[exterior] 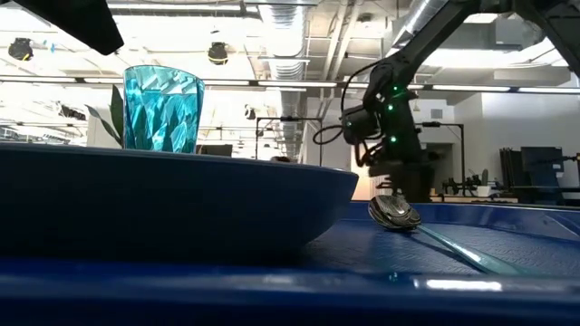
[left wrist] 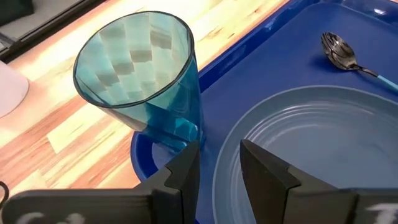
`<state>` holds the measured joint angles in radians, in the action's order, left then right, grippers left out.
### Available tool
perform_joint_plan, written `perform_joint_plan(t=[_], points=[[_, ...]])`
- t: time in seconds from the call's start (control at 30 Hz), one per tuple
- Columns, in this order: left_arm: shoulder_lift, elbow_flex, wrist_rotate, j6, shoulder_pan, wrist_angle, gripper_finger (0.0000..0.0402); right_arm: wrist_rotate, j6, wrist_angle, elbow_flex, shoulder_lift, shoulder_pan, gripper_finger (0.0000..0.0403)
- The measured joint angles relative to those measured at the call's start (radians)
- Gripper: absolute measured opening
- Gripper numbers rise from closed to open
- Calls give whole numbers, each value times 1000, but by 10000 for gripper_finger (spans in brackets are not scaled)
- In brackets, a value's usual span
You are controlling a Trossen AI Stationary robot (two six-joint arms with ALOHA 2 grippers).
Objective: Pick and place plate/cup/fork/spoon on tray
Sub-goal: Put the blue fork on the blue serving tray to the right of the blue spoon
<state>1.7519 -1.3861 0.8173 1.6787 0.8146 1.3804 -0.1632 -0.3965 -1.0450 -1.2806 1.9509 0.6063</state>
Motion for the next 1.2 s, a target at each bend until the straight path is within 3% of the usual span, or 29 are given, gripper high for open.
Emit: perform_joint_plan(t=[0.33,0.7,0.83,1.03,1.2], points=[[0,0,1,-26,0,-1,102,-207,-152,-105,20,-223,-167,175],[0,0,-1,-72,-2,1,102,-79,-205,365,455,-386,-95,175],[0,0,-7,-65,-13,0,102,3,-176,465,493,-375,-72,175],[0,0,-8,-40,-17,-10,102,7,-174,478,497,-316,-72,167],[0,0,-27,-48,-28,-9,102,-2,-178,462,499,-326,-95,87]])
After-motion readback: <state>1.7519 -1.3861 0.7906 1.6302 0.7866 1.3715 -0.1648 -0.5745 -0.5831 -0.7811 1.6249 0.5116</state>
